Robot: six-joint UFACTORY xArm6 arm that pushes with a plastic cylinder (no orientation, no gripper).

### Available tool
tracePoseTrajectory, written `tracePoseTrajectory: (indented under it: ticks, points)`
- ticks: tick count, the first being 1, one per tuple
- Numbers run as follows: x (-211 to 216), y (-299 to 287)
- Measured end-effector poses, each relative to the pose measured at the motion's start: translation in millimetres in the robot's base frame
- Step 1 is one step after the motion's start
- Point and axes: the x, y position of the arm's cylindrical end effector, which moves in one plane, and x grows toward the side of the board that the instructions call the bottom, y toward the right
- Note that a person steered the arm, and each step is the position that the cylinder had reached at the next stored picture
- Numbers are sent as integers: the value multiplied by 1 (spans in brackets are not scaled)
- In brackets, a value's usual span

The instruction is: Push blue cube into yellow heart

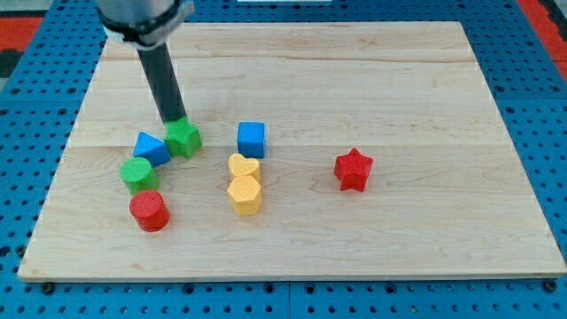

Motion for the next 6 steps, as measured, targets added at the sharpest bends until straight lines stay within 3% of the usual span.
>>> tracePoseTrajectory:
  ticks: [3,6]
  points:
    - [80,23]
    - [-8,45]
